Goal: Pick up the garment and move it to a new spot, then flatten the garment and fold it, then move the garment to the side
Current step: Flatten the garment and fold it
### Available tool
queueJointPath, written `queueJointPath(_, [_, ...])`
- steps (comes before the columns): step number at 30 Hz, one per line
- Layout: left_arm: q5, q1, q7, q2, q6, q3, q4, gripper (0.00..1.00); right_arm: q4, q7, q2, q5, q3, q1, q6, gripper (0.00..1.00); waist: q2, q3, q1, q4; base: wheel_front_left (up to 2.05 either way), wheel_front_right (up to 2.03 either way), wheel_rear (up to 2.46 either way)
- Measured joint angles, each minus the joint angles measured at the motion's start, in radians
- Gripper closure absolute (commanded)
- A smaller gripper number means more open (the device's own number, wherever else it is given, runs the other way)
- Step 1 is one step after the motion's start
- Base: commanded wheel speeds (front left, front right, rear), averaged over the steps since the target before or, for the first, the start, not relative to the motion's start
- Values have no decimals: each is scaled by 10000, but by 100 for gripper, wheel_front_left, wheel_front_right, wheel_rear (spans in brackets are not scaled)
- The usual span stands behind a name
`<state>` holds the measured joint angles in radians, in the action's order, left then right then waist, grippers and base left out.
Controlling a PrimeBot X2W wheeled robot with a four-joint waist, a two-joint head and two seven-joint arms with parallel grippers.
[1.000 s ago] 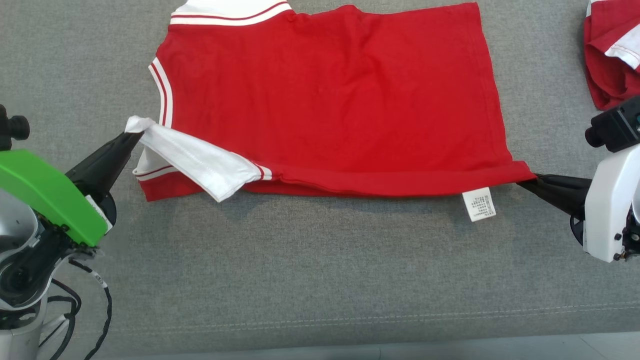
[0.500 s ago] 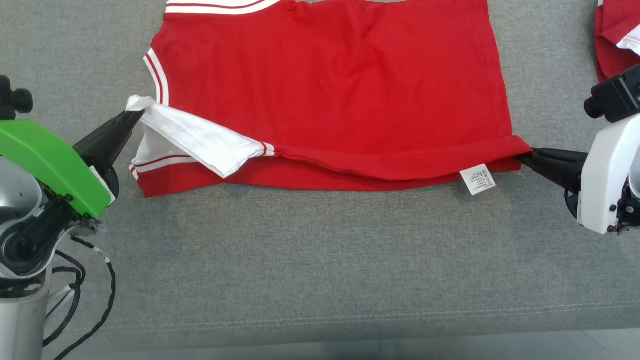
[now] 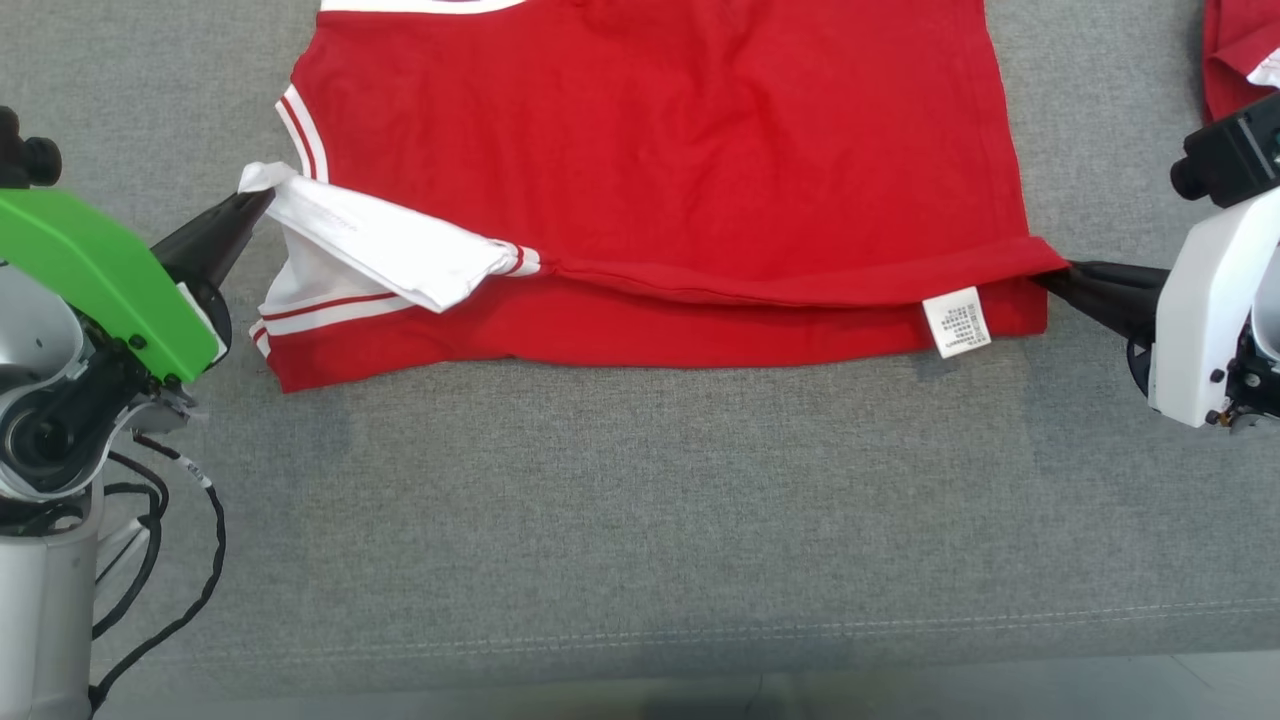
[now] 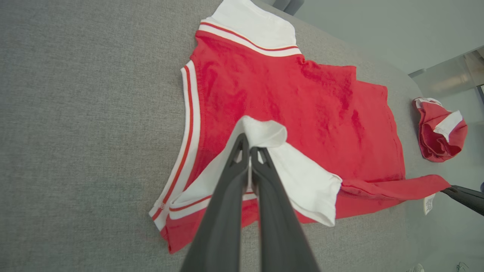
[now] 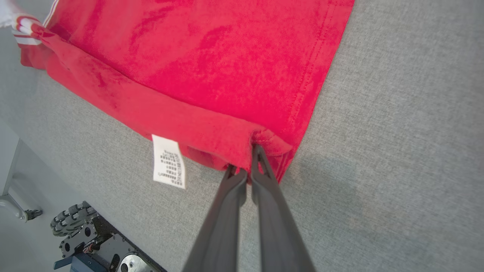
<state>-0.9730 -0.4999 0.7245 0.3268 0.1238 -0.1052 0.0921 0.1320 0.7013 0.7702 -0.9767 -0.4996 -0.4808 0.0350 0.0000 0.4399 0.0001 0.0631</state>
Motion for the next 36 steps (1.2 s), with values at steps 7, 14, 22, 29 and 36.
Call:
queueJointPath(7, [267, -381, 142, -159, 0, -115, -629, 100, -470, 38, -311, 111, -222, -274, 84, 100, 0, 123, 0, -21, 0, 0, 0])
queueJointPath(14, [577, -729, 157, -297, 0, -121, -1053, 100, -819, 13, -529, 372, -267, -756, 171, 100, 0, 238, 0, -57, 0, 0, 0])
queueJointPath(22, [671, -1010, 226, -435, 0, -198, -1503, 100, -1331, -192, -754, 644, -288, -1127, 192, 100, 0, 353, 0, -82, 0, 0, 0])
queueJointPath(29, [746, -1290, 226, -499, 0, -217, -1816, 100, -1735, -405, -899, 821, -380, -1387, 282, 100, 0, 414, 0, -107, 0, 0, 0])
queueJointPath(36, [999, -1508, 211, -545, 0, -249, -2123, 100, -2115, -642, -1135, 1091, -497, -1661, 383, 100, 0, 464, 0, -110, 0, 0, 0])
